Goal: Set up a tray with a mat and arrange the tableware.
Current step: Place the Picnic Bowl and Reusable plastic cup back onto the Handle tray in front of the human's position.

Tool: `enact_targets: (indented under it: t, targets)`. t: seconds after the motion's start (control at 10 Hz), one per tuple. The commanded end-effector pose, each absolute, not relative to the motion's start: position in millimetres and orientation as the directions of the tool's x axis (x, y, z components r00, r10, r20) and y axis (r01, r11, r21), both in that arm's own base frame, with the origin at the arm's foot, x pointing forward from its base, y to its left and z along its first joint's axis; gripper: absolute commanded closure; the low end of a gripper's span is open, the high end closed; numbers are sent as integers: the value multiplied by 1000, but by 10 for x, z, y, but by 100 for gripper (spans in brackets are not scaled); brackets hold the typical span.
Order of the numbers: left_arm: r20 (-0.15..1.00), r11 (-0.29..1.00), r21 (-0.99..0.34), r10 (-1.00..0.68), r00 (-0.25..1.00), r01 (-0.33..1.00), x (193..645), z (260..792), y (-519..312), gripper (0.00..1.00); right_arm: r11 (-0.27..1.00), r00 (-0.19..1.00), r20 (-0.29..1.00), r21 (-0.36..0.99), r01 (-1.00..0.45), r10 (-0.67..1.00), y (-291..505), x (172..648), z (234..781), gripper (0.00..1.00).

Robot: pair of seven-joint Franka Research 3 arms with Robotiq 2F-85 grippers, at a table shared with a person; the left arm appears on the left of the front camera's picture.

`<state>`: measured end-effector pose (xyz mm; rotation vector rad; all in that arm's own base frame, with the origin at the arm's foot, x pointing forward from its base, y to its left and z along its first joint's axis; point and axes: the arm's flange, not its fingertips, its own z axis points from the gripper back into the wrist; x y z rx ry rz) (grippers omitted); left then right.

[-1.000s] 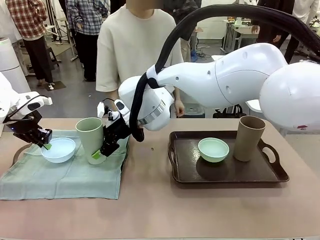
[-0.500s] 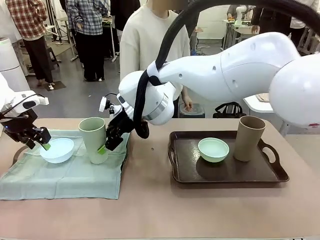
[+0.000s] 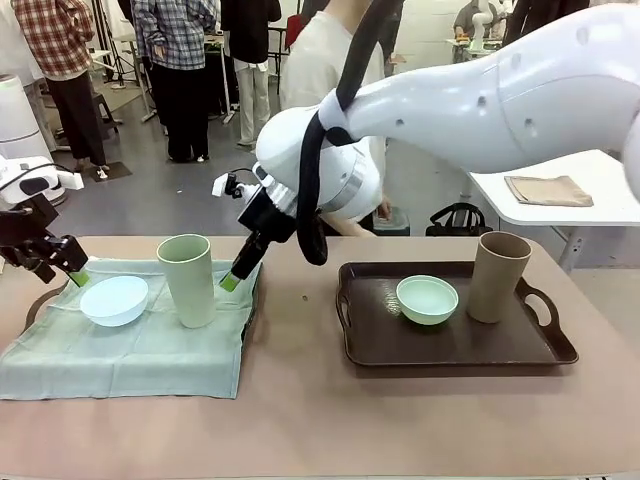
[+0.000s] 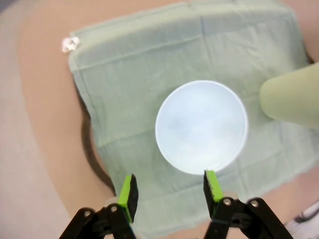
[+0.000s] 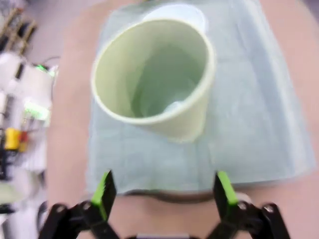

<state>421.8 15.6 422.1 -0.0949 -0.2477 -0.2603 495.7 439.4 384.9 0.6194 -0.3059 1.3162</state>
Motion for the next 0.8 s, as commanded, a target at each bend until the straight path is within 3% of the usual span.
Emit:
enact_targets:
  t: [0.0, 0.3, 0.5, 0.7]
  targets:
    - [253, 932, 1, -352, 901, 364, 4025, 4475, 59, 30, 360, 444, 364, 276, -891, 819, 4216, 4688, 4408, 0]
    - [276, 900, 110, -435, 857, 421, 3844, 4913, -203, 30, 608, 642, 163, 214, -765, 750, 3953, 4479, 5004, 0]
    - [304, 936, 131, -351, 886, 326, 3824, 5240, -392, 30, 682, 692, 42, 137, -719, 721, 3864, 4225, 5328, 0]
    - [343, 970, 91, -244, 907, 227, 3814, 5508, -444, 30, 710, 714, 18, 92, -699, 700, 3815, 4051, 5524, 0]
